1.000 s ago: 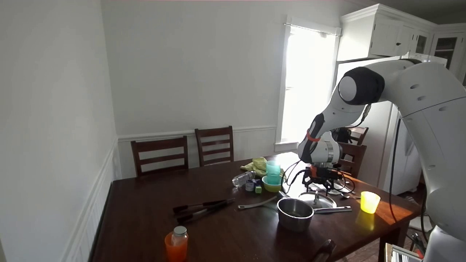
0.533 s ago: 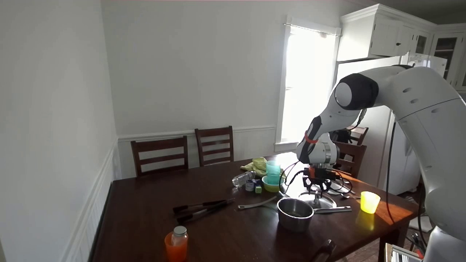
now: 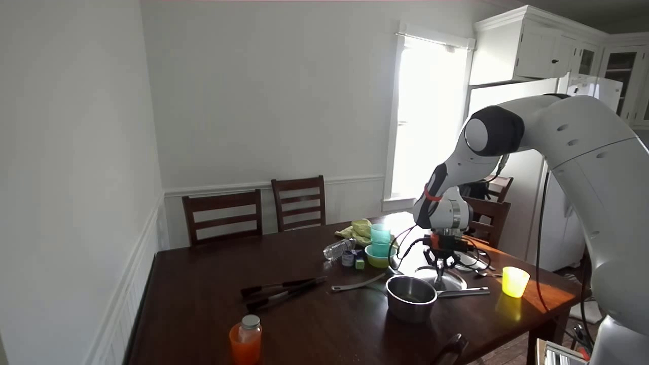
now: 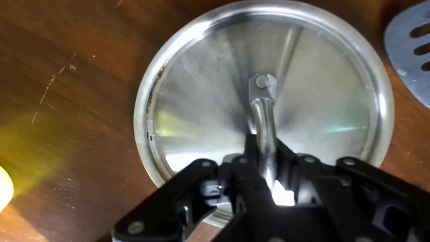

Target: Pick up the silver pot lid and put it on the silver pot

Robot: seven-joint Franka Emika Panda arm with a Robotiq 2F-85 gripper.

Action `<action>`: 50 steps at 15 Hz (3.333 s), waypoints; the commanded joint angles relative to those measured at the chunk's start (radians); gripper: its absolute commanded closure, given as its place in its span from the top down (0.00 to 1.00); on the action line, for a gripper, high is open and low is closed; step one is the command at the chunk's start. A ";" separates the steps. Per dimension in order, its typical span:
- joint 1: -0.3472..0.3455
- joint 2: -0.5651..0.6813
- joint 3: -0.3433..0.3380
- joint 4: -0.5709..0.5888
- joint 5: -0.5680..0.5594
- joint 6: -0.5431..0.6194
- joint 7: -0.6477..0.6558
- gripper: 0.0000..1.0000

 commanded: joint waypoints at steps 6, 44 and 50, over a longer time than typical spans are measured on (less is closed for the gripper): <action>0.053 -0.154 -0.060 -0.061 -0.030 -0.051 -0.001 0.02; 0.317 -0.515 0.074 -0.524 -0.326 0.099 0.262 0.02; 0.326 -0.487 0.059 -0.525 -0.314 0.124 0.251 0.02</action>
